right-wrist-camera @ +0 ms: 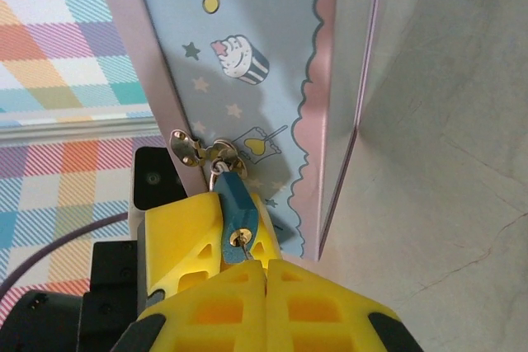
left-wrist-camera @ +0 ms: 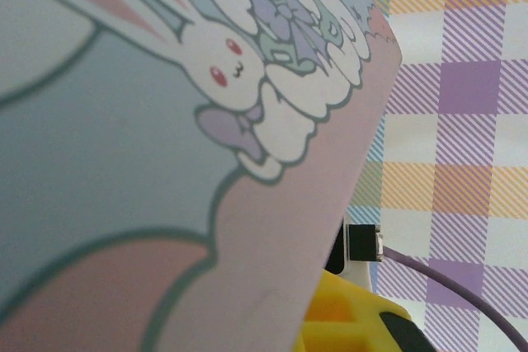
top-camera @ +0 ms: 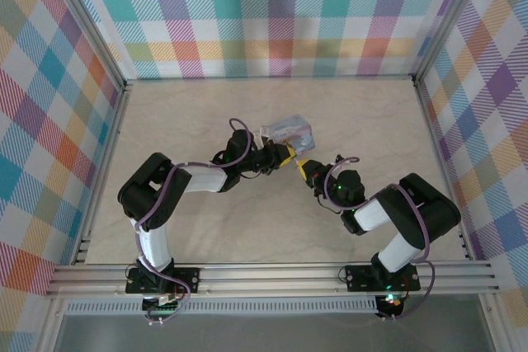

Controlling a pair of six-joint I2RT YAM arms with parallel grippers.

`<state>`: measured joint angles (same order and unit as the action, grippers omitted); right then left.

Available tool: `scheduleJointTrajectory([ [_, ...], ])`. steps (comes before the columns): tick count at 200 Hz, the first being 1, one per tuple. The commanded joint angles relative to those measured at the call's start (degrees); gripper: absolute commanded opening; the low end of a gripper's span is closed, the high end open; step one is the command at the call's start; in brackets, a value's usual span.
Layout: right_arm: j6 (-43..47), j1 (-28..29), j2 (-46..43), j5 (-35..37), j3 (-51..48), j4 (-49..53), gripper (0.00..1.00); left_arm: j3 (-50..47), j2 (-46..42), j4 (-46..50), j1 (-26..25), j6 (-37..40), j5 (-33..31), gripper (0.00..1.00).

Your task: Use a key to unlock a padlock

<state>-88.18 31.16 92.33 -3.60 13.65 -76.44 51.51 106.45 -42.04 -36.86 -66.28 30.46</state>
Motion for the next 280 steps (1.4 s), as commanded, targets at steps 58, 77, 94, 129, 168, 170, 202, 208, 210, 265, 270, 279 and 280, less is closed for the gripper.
scheduleJointTrajectory([
  [58,-0.6,0.48,0.27,1.31,3.05,-4.15,0.0,-0.53,0.68,-5.07,-1.19,-1.75,6.15,0.04],
  [77,3.59,0.48,1.22,0.4,3.72,-3.79,0.0,-0.46,0.64,-5.0,-1.19,-1.83,6.28,0.04],
  [94,5.92,0.6,2.79,-0.25,4.22,-4.23,0.0,-0.35,0.43,-4.82,-1.19,-1.75,6.44,0.04],
  [129,12.84,1.27,1.65,1.52,4.03,-4.04,0.0,-0.49,0.51,-4.46,-1.19,-1.72,6.36,0.04],
  [168,11.01,1.28,1.19,0.76,4.48,-4.15,0.0,-0.36,0.76,-4.61,-1.16,-1.75,6.5,0.03],
  [170,10.71,1.28,1.05,0.84,4.46,-4.15,0.0,-0.35,0.77,-4.51,-1.19,-1.75,6.42,0.04],
  [202,2.7,0.65,0.23,0.7,4.52,-4.2,0.0,-0.49,0.81,-4.53,-1.19,-1.58,6.72,0.04],
  [208,0.92,0.66,0.34,0.7,4.54,-4.19,0.0,-0.57,0.94,-4.66,-1.19,-1.66,6.8,0.03],
  [210,0.4,0.66,0.35,0.7,4.54,-4.18,0.0,-0.53,0.95,-4.72,-1.19,-1.66,6.78,0.03],
  [265,-7.38,0.57,2.29,-1.79,7.0,-4.15,0.0,-0.57,0.86,-5.27,-1.35,-1.75,7.32,0.03],
  [270,-7.92,0.49,2.59,-1.6,7.0,-4.22,0.0,-0.59,0.86,-5.35,-1.37,-1.83,7.33,0.03],
  [279,-8.21,0.31,2.94,-1.59,7.07,-4.24,0.0,-0.56,0.78,-5.43,-1.37,-1.83,7.38,0.03],
  [280,-8.13,0.27,2.94,-1.59,7.08,-4.24,0.0,-0.55,0.77,-5.42,-1.37,-1.83,7.4,0.03],
])
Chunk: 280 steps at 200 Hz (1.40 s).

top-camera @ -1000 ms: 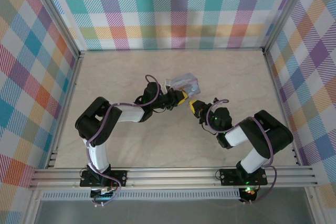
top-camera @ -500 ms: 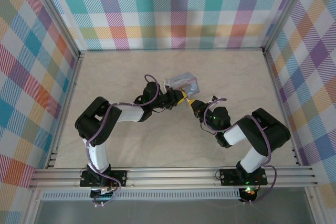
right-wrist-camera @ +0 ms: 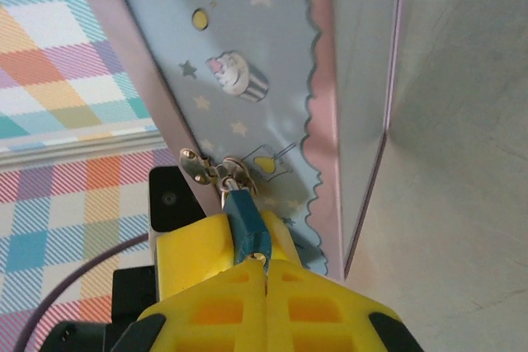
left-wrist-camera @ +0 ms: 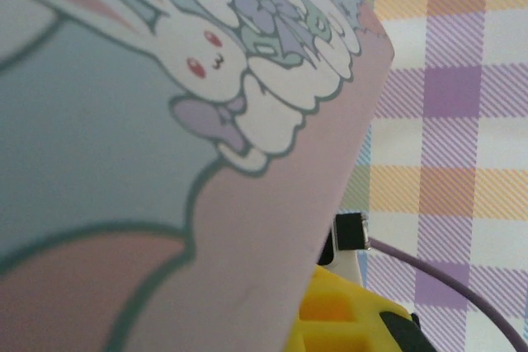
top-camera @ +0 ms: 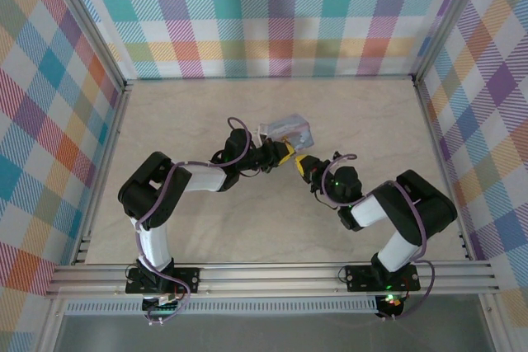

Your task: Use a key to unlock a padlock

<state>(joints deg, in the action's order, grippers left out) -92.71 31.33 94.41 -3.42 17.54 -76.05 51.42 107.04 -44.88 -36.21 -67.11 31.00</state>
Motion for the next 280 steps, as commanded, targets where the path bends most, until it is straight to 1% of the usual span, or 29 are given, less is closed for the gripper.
scheduleJointTrajectory([
  [1,-3.48,0.07,0.86,-1.76,3.2,-4.63,0.0,-0.49,0.18,-2.62,-2.03,-1.0,6.87,0.03],
  [32,1.81,-0.48,-0.02,-1.77,3.7,-4.48,0.0,-0.36,0.09,-2.63,-2.19,-0.92,7.42,0.03],
  [45,2.02,-0.57,0.91,-2.01,4.34,-4.54,0.0,-0.22,0.09,-2.5,-2.29,-0.74,7.71,0.01],
  [77,3.87,-0.13,3.07,-5.14,7.98,-3.12,0.0,0.52,0.7,-1.99,-3.06,0.11,9.71,0.0],
  [100,3.52,0.0,2.23,-5.01,9.17,-0.04,0.0,0.78,0.88,-1.48,-4.07,1.02,11.24,0.0],
  [119,1.46,-0.17,3.71,-4.27,9.31,-4.27,0.0,0.77,1.21,-1.0,-4.88,1.55,12.2,0.0],
  [126,0.88,-0.13,4.02,-4.79,9.82,-4.42,0.0,0.78,1.39,-1.19,-5.03,1.55,12.49,0.0],
  [153,2.44,0.17,2.76,-5.97,10.87,-0.94,0.0,0.82,1.33,-1.79,-5.57,1.63,13.45,0.0],
  [178,3.59,0.13,0.83,-5.37,10.05,0.7,0.0,1.04,1.06,-1.54,-5.69,1.89,14.03,0.0],
  [197,4.35,0.13,0.34,-6.72,10.84,1.88,0.0,1.43,0.98,-1.21,-5.72,1.99,14.59,0.0],
  [222,4.99,-0.12,-0.25,-6.64,9.4,2.6,0.0,1.25,0.33,1.28,-5.32,3.46,13.37,0.0],
  [251,5.64,-0.74,-0.93,-7.8,6.82,2.88,0.0,-0.26,-1.32,4.02,-3.72,5.02,9.96,0.0],
  [259,5.99,-0.96,-1.49,-8.23,6.02,3.45,0.02,-0.27,-1.88,6.11,-3.23,6.17,9.12,0.0],
  [280,7.62,-1.44,-3.55,-9.3,3.69,6.48,0.13,-0.22,-2.69,8.96,-2.17,7.71,7.46,0.0],
])
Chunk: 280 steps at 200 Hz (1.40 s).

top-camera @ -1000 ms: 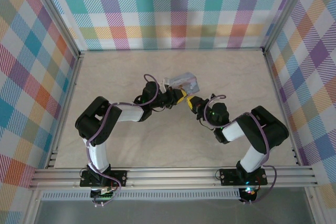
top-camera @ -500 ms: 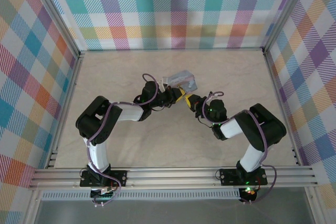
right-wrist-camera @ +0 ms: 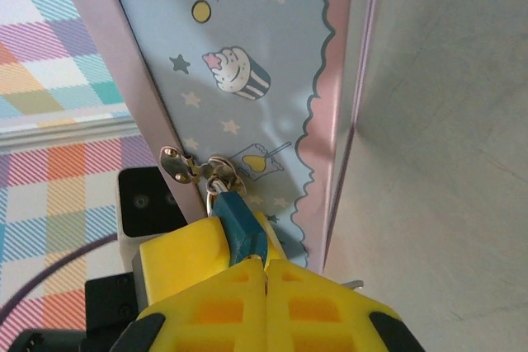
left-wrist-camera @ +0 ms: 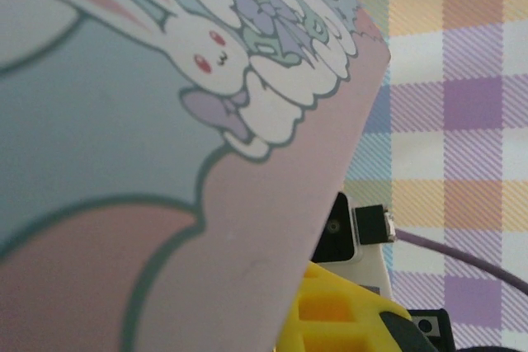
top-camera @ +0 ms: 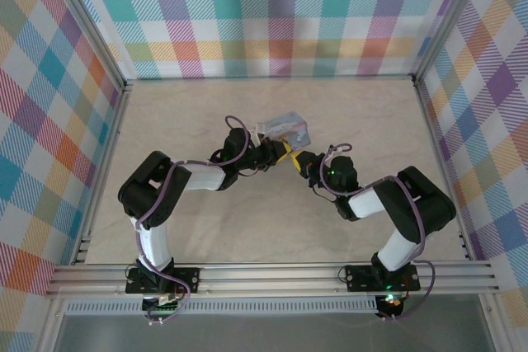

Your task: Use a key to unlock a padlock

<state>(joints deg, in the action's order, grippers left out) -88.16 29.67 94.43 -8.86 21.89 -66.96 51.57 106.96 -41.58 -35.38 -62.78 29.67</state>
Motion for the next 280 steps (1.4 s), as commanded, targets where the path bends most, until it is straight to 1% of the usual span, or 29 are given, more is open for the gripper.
scheduleJointTrajectory([
  [1,3.17,0.17,-3.74,-3.87,-0.81,-2.45,0.14,-0.35,-2.62,5.74,-2.97,3.47,8.72,0.0],
  [15,4.78,-0.35,-6.25,-4.25,-2.59,-0.06,0.22,0.3,-2.72,9.11,-2.62,5.15,7.77,0.0],
  [24,5.95,-0.8,-8.47,-4.77,-3.6,3.23,0.26,0.41,-2.69,10.34,-2.38,5.98,7.2,0.0],
  [42,9.81,-1.57,-14.57,-6.08,-4.77,12.48,0.28,0.62,-2.33,10.97,-2.04,5.96,6.83,0.0],
  [58,15.38,-2.15,-22.19,-6.63,-3.91,27.55,0.3,1.07,-2.28,13.06,-2.07,6.64,6.41,0.0],
  [69,21.13,-2.21,-27.75,-5.7,-1.83,42.3,0.32,1.35,-2.5,14.78,-2.07,7.26,5.9,0.0],
  [84,28.79,-2.2,-33.2,-3.66,1.82,58.43,0.32,1.2,-2.88,16.03,-2.05,7.85,5.31,0.0],
  [105,36.61,-2.14,-36.32,-1.53,5.44,71.07,0.31,1.41,-3.4,18.57,-2.07,8.43,5.05,0.01],
  [116,40.16,-2.19,-35.97,-1.2,7.15,75.03,0.3,1.43,-3.97,19.98,-2.14,9.1,4.72,0.01],
  [135,44.8,-1.75,-35.06,-1.13,8.9,77.68,0.3,1.85,-5.36,22.77,-2.06,10.77,4.3,0.01],
  [158,51.13,-0.05,-33.84,1.68,11.41,80.66,0.3,2.65,-6.64,25.94,-2.14,12.06,4.16,0.01],
  [180,56.16,2.04,-33.35,3.7,12.76,81.39,0.3,3.86,-7.76,28.52,-2.12,12.96,4.3,0.01],
  [212,59.66,5.99,-32.58,5.6,13.56,79.54,0.34,4.94,-8.7,30.57,-2.14,13.57,4.32,0.01],
  [235,61.68,9.31,-30.16,7.5,14.66,77.87,0.37,5.23,-9.04,31.39,-2.15,13.64,4.37,0.01],
  [249,62.62,11.35,-28.22,9.15,15.53,77.01,0.38,5.59,-9.17,31.81,-2.15,13.74,4.51,0.01],
  [280,64.35,13.96,-24.32,12.28,17.79,75.48,0.38,5.77,-9.15,32.36,-2.15,13.92,4.49,0.01],
])
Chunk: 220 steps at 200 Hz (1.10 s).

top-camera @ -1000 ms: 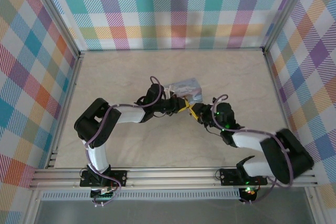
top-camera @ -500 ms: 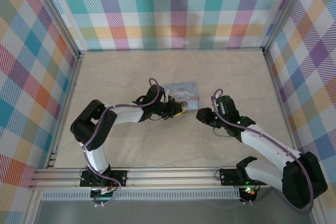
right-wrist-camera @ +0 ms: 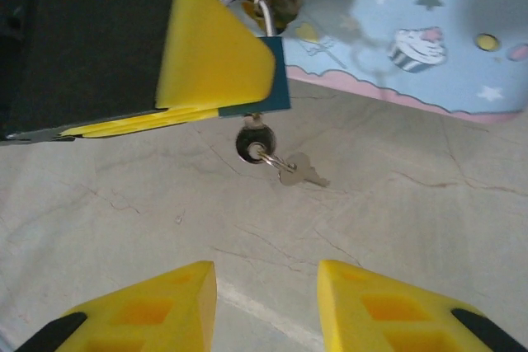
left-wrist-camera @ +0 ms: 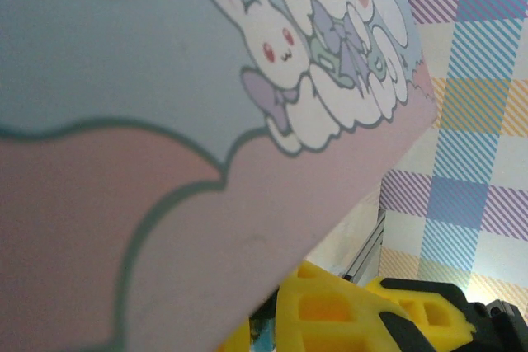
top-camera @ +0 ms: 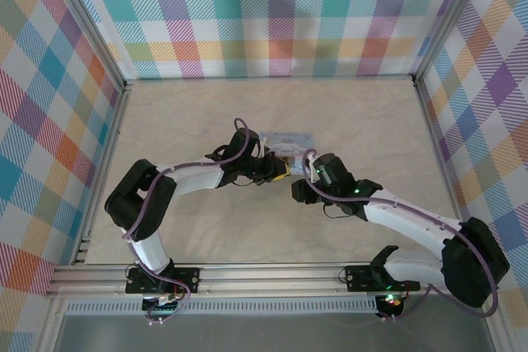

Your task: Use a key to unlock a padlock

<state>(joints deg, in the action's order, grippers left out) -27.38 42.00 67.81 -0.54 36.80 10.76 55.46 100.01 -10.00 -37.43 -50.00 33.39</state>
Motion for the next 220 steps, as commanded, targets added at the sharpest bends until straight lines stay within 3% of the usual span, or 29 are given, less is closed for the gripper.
scheduleJointTrajectory([
  [1,3.65,1.7,2.44,4.05,2.99,-2.24,0.38,1.9,-2.24,0.78,-0.1,1.17,0.79,0.01],
  [51,6.32,3.61,7.59,8.99,7.23,-1.53,0.4,2.24,-2.05,0.68,-0.1,1.04,1.15,0.01],
  [177,9.66,4.41,14.5,12.58,12.3,0.13,0.37,2.7,-1.95,0.4,-0.1,0.69,2.03,0.02],
  [220,10.14,4.47,14.59,12.71,12.72,-0.31,0.31,2.5,-2.11,0.42,-0.1,0.71,2.07,0.02],
])
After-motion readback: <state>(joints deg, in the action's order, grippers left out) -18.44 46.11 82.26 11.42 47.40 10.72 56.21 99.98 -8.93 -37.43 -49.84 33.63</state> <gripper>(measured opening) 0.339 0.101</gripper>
